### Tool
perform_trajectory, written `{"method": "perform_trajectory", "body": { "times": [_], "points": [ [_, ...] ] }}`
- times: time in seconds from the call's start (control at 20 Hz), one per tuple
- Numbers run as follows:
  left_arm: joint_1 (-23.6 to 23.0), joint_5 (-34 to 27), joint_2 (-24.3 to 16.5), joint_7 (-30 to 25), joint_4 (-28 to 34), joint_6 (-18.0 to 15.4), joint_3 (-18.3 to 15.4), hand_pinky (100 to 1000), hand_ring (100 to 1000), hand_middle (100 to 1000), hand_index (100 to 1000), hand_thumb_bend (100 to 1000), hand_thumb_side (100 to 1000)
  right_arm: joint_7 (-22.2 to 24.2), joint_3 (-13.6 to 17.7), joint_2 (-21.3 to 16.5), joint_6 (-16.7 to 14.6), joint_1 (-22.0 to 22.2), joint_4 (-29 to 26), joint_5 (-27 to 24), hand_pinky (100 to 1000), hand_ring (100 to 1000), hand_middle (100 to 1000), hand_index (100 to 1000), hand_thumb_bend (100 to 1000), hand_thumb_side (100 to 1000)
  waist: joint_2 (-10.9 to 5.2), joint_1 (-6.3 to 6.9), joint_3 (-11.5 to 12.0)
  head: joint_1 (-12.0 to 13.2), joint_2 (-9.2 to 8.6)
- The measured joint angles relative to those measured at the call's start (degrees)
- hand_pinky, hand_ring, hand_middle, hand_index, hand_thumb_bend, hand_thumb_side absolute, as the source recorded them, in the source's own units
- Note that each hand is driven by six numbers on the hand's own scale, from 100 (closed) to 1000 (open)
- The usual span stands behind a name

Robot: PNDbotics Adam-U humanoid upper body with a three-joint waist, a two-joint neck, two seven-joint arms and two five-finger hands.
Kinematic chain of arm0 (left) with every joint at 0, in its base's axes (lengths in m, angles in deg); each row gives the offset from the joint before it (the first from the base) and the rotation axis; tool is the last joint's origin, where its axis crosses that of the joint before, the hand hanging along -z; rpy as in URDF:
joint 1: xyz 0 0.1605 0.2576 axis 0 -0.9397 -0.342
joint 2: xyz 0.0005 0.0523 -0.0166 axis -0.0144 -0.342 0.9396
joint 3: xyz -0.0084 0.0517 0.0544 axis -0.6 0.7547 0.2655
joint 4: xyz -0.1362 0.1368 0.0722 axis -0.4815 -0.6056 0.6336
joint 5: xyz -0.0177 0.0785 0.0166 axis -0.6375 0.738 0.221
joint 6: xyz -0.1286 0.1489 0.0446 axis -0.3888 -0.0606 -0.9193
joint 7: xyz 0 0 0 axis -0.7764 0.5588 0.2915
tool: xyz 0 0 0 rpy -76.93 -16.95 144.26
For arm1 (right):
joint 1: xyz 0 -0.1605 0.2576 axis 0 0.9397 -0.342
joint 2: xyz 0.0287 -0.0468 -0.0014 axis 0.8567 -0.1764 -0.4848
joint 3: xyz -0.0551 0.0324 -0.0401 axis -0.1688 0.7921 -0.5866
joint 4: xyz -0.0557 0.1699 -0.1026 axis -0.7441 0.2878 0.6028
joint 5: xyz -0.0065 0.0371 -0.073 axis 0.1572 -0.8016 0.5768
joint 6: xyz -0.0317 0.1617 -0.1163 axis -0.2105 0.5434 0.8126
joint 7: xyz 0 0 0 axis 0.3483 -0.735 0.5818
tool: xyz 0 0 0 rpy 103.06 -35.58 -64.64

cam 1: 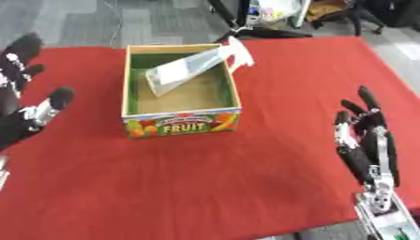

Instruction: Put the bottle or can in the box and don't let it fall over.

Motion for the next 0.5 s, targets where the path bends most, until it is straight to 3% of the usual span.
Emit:
{"method": "perform_trajectory", "body": {
  "times": [0.2, 0.5],
  "points": [
    [-4.36, 0.82, 3.27, 2.68, 0.98, -1.07, -1.55, 919, 1000, 976, 916, 694, 581, -0.27, 0.05, -0.01, 0.04, 0.46, 0.0, 0.12, 791, 862, 1000, 959, 100, 470, -0.46, -0.02, 0.73, -0.06, 0.01],
    [-5.98, 2.54, 8.52, 5.43, -1.38, -2.21, -2.34, 916, 1000, 976, 918, 663, 602, -0.42, 0.16, -0.03, 0.04, 0.93, 0.04, 0.25, 791, 862, 1000, 960, 100, 470, -0.76, 0.09, 1.48, 0.14, 0.21]
  ]
}}
